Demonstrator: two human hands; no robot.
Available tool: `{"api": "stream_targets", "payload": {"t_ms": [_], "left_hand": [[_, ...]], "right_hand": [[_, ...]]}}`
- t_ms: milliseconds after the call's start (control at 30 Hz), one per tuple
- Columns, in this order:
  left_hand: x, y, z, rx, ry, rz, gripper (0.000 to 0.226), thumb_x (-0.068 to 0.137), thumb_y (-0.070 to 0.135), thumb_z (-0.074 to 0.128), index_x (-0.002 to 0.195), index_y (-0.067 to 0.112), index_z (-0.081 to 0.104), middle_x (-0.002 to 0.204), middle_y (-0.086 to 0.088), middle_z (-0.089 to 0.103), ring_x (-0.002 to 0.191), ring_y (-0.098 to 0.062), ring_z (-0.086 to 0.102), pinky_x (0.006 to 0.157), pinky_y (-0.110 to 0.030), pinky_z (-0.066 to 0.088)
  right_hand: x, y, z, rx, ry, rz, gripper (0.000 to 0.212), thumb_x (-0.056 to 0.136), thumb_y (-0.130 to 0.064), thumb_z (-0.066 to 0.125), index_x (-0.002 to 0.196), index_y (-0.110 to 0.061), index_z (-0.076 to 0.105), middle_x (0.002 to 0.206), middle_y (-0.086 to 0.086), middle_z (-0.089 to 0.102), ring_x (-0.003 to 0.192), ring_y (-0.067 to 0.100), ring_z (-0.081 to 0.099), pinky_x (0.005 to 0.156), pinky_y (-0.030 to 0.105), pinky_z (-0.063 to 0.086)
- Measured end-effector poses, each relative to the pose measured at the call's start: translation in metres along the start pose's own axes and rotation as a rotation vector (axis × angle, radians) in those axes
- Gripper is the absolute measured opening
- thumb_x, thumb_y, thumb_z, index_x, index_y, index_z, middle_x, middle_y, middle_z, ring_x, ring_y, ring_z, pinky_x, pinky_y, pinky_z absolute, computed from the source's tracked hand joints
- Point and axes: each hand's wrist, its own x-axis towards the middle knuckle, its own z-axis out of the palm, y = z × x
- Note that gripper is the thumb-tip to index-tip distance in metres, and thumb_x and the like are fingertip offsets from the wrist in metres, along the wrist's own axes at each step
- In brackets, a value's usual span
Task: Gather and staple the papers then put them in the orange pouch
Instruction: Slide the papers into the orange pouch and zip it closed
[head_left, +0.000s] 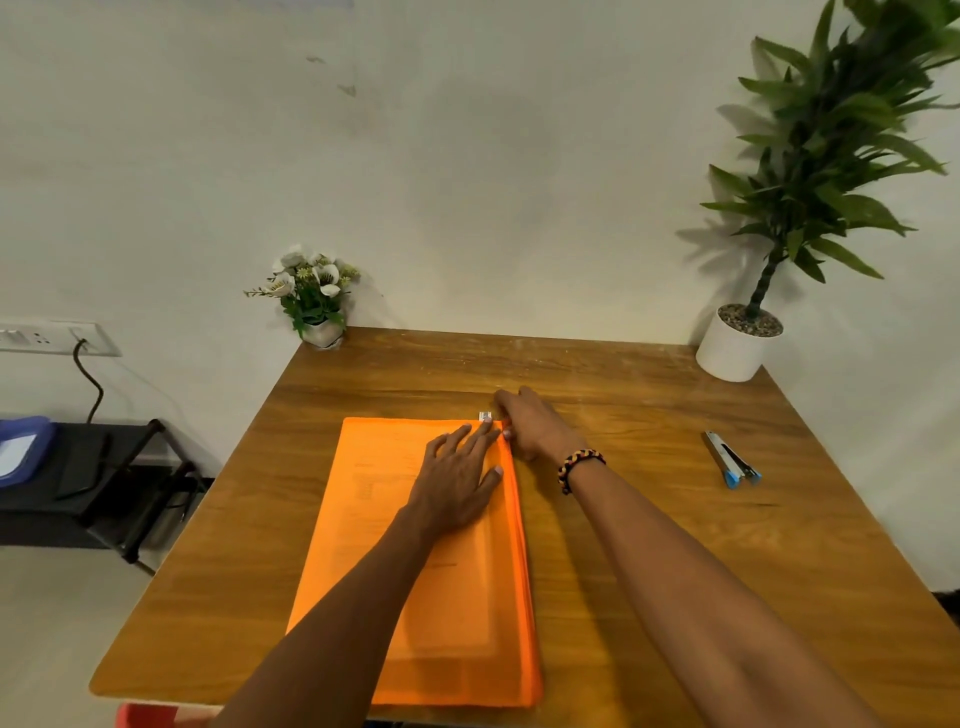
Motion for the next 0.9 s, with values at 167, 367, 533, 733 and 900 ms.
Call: {"api": "stream_targets", "payload": {"t_ms": [167, 367, 533, 733, 900], "left_hand": [[0.0, -0.001, 0.0, 0.005, -0.007, 0.005, 0.064, 0.102, 0.055, 0.027, 0.159, 0.03, 0.016, 0.168, 0.004, 0.014, 0.154, -0.02, 0.013, 0.122, -0.047, 0.016], [0.0, -0.002, 0.003, 0.009, 0.011, 0.009, 0.063, 0.102, 0.056, 0.025, 0.159, 0.029, 0.017, 0.167, 0.005, 0.016, 0.154, -0.02, 0.015, 0.121, -0.046, 0.016], [0.001, -0.001, 0.003, 0.03, -0.002, 0.008, 0.065, 0.101, 0.058, 0.024, 0.159, 0.029, 0.016, 0.168, 0.004, 0.015, 0.153, -0.021, 0.015, 0.12, -0.047, 0.017], [0.0, 0.001, 0.002, 0.039, 0.007, 0.008, 0.066, 0.101, 0.057, 0.025, 0.159, 0.028, 0.016, 0.168, 0.005, 0.014, 0.153, -0.021, 0.015, 0.12, -0.046, 0.018], [0.0, 0.0, 0.001, 0.033, 0.005, 0.014, 0.066, 0.101, 0.058, 0.025, 0.159, 0.029, 0.017, 0.168, 0.005, 0.015, 0.153, -0.021, 0.016, 0.12, -0.046, 0.017]], "right_hand": [[0.003, 0.0, -0.006, 0.021, -0.025, 0.003, 0.04, 0.08, -0.005, 0.078, 0.109, -0.02, 0.055, 0.113, 0.008, 0.058, 0.095, 0.027, 0.061, 0.078, 0.043, 0.06], [0.009, -0.001, 0.0, 0.05, -0.027, 0.058, 0.024, 0.093, -0.013, 0.066, 0.114, -0.014, 0.055, 0.117, 0.013, 0.063, 0.104, 0.032, 0.063, 0.086, 0.047, 0.056], [0.005, -0.007, 0.0, -0.172, 0.026, 0.056, 0.034, 0.093, -0.015, 0.068, 0.125, -0.011, 0.058, 0.135, 0.017, 0.051, 0.125, 0.037, 0.052, 0.098, 0.047, 0.049], [0.005, 0.008, -0.003, -0.02, -0.028, 0.026, 0.021, 0.096, -0.022, 0.061, 0.113, -0.011, 0.061, 0.124, 0.014, 0.056, 0.107, 0.034, 0.06, 0.086, 0.046, 0.054], [0.001, 0.011, 0.0, 0.11, -0.044, 0.023, 0.01, 0.093, -0.025, 0.066, 0.09, -0.015, 0.064, 0.094, 0.007, 0.067, 0.088, 0.025, 0.063, 0.073, 0.04, 0.054]]}}
